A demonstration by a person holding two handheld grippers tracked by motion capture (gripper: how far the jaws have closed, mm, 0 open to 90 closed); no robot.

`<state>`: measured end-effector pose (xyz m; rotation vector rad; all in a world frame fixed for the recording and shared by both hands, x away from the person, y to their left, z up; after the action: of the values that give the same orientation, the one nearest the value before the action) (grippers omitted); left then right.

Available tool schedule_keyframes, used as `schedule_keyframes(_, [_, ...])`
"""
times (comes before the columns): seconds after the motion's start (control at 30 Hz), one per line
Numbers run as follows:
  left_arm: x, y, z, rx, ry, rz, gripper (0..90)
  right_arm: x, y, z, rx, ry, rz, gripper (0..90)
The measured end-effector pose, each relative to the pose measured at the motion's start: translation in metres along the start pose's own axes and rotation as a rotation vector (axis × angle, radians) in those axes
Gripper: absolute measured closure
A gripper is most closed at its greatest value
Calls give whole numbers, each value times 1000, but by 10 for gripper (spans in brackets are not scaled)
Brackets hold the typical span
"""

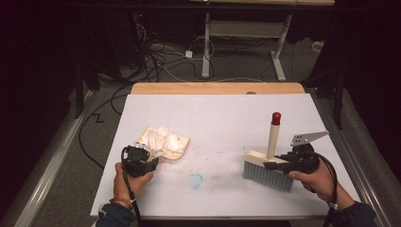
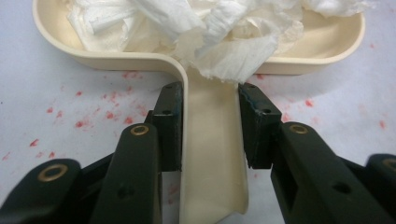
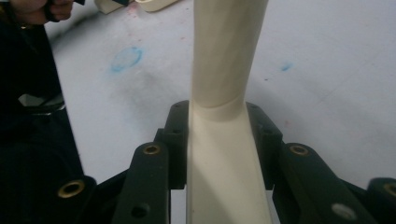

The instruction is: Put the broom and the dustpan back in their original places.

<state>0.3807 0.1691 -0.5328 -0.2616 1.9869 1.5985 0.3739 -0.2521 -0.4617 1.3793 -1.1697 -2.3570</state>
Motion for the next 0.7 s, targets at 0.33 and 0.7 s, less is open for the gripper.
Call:
schedule_keyframes(0.33, [-9, -7, -7, -39, 60, -23, 584, -10, -13, -23, 30, -47, 17, 636])
schedule_keyframes(0.7, [-6, -2, -28, 37, 55, -17, 450, -13, -13, -43, 81, -86, 12, 580])
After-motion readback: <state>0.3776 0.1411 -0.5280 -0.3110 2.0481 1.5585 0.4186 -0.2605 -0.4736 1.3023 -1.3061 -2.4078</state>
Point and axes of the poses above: each handheld gripper's, and its own axes: y roughly backward along the jaws, x roughly out of its underside, z roughly to its left, the point moved 7 cm from there along -y, roughly forward along the jaws, and after that the axes turned 3 degrees about z, right-handed, at the moved point
